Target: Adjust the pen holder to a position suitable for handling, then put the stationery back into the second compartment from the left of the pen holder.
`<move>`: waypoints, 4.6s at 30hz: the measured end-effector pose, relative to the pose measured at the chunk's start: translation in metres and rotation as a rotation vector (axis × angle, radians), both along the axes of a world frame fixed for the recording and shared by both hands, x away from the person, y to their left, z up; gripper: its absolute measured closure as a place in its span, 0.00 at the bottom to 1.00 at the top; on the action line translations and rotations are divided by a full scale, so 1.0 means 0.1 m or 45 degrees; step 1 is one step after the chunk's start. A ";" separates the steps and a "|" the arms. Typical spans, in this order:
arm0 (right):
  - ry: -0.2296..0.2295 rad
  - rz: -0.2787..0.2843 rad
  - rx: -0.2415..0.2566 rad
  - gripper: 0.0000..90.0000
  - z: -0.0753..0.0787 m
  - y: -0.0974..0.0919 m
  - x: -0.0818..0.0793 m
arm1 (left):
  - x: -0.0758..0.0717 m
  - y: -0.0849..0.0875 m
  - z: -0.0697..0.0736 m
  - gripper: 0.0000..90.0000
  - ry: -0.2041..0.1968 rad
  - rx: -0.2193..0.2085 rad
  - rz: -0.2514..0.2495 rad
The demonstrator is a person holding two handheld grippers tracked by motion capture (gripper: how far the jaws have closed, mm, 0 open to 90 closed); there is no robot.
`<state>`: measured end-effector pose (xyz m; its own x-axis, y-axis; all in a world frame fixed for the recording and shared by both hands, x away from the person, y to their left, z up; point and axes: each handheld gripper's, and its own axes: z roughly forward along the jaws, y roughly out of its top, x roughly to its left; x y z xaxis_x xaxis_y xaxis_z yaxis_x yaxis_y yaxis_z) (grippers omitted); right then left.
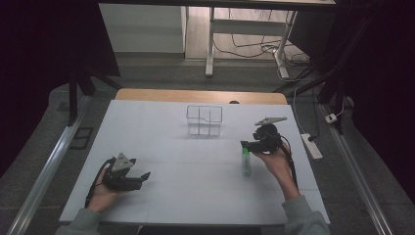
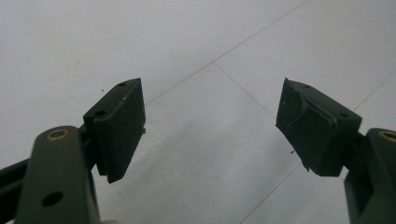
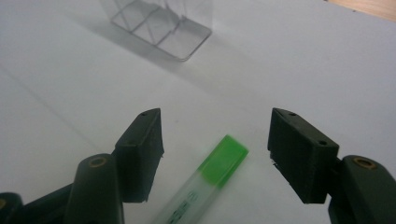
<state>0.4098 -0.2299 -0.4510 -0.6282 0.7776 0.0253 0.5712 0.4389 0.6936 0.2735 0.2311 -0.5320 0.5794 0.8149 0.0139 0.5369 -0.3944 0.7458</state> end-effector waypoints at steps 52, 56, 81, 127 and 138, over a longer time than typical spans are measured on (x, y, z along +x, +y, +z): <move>0.248 -0.125 -0.168 0.39 -0.28 0.20 0.04 | -0.03 -0.02 0.02 0.27 -0.016 0.019 0.000; 0.254 -0.152 -0.226 0.41 -0.33 0.24 0.09 | -0.03 -0.02 0.02 0.27 -0.018 0.022 -0.003; 0.296 -0.256 -0.307 0.64 -0.49 0.31 0.25 | -0.01 -0.01 0.00 0.27 -0.005 0.040 0.014; -0.015 -0.097 0.217 0.74 0.10 0.17 0.05 | -0.01 0.00 0.00 0.27 -0.013 0.039 0.029; -0.103 -0.041 0.377 0.74 0.14 0.17 0.05 | -0.01 -0.01 0.00 0.27 -0.017 0.041 0.027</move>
<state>0.4151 -0.2127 -0.4369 -0.6125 0.7634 0.2049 0.5196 0.1935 0.8322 0.2723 0.2305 -0.5325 0.5613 0.8262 0.0482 0.5354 -0.4069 0.7401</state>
